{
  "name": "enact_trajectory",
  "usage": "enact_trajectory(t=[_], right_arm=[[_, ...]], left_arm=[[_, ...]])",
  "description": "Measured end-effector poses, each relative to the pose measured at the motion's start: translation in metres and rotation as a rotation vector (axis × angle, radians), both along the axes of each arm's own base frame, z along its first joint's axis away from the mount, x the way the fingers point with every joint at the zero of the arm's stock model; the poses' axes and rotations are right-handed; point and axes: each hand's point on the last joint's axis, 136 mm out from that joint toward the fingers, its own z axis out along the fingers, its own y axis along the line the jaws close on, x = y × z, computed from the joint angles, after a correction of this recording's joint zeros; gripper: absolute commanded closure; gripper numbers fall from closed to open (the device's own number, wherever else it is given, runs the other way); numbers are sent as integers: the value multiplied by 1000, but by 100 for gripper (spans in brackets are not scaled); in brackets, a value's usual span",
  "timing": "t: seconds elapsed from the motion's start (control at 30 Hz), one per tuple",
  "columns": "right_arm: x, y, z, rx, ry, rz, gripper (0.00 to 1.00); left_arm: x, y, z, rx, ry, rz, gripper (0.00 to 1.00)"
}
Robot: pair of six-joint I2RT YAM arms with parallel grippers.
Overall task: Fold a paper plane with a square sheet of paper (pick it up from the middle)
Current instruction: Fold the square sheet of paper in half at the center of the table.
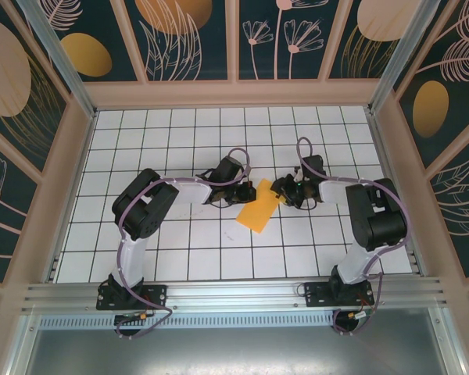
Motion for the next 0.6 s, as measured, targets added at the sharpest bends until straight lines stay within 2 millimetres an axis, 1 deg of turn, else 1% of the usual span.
enact_trajectory(t=[0.23, 0.4, 0.47, 0.53, 0.6], right_arm=[[3, -2, 5, -7, -8, -2, 61], [14, -6, 28, 6, -74, -18, 61], [19, -7, 33, 12, -96, -25, 61], [22, -9, 32, 13, -100, -34, 61], [25, -11, 26, 15, -95, -40, 62]], left_arm=[[0, 0, 0, -1, -1, 0, 99], [0, 0, 0, -3, -3, 0, 99], [0, 0, 0, -3, -3, 0, 99], [0, 0, 0, -3, -4, 0, 99], [0, 0, 0, -3, -4, 0, 99]])
